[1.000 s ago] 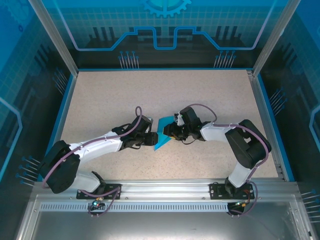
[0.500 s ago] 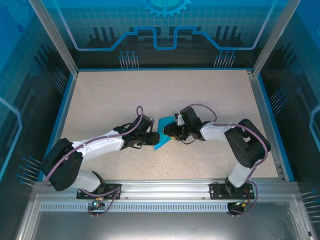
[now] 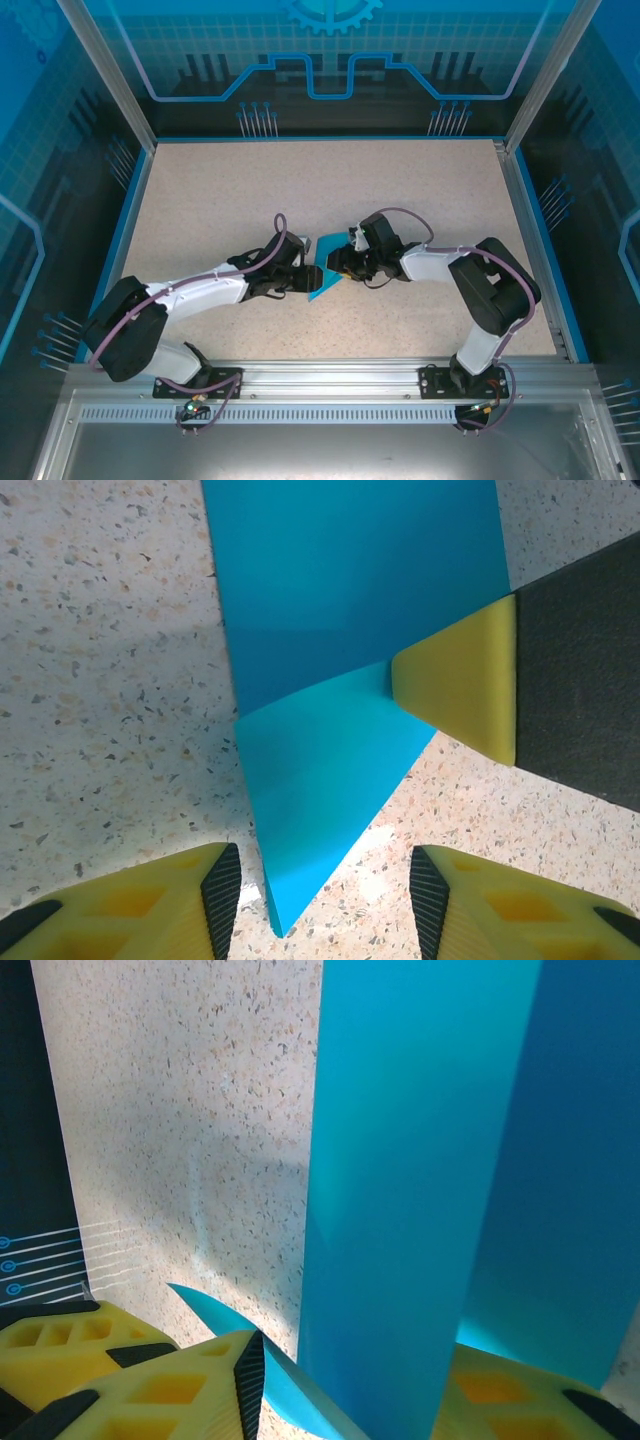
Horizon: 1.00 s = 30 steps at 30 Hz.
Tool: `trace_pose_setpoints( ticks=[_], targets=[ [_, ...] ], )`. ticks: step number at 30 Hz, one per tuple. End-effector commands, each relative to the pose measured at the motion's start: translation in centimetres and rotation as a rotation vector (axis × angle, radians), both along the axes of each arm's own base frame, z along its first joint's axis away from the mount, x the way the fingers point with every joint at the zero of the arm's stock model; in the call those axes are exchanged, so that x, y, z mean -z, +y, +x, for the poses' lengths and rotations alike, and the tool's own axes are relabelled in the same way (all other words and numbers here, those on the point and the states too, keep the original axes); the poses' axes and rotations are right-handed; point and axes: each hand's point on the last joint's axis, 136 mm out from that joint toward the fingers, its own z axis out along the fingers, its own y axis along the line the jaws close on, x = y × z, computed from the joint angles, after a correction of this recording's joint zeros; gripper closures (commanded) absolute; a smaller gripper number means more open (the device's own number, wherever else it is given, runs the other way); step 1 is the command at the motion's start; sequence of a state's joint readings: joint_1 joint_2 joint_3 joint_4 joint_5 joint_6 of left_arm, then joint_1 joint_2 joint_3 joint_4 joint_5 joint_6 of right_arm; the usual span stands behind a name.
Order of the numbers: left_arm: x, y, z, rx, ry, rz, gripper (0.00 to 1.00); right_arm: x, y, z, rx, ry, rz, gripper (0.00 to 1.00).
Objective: Fold a paper plane with a square sheet of paper (pick it up from the middle)
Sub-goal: Fourth fold the wing at the center of the table.
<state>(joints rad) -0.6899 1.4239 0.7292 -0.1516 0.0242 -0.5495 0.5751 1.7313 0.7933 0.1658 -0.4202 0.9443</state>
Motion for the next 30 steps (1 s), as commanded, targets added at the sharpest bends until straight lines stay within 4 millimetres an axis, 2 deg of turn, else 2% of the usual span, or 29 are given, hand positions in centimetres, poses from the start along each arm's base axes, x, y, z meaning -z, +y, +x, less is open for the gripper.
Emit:
trace_pose_setpoints(
  ticks=[1,10,15,21,26,30],
  targets=[
    [-1.0,-0.4,0.1,0.020,-0.025,-0.037,0.48,0.6,0.3,0.1,-0.031,0.011,0.010,0.59],
    [-1.0,-0.9,0.4,0.019,-0.024,-0.049,0.48,0.7,0.3,0.6,-0.047,0.011,0.014,0.58],
    [-1.3,-1.4,0.3,0.045,-0.090,0.036,0.48,0.5,0.2,0.7,-0.057,0.008,0.023,0.58],
    [-0.4,-1.7,-0.5,0.078,-0.084,0.066,0.46,0.1,0.3,0.9,-0.067,-0.001,0.033,0.60],
    [0.4,-3.2,-1.6,0.158,-0.078,0.105,0.44,-0.4,0.3,0.9,-0.074,-0.006,0.037,0.62],
    [0.8,-4.1,-1.6,0.181,-0.090,0.140,0.43,-0.2,-0.5,0.8,-0.063,-0.004,0.014,0.61]
  ],
)
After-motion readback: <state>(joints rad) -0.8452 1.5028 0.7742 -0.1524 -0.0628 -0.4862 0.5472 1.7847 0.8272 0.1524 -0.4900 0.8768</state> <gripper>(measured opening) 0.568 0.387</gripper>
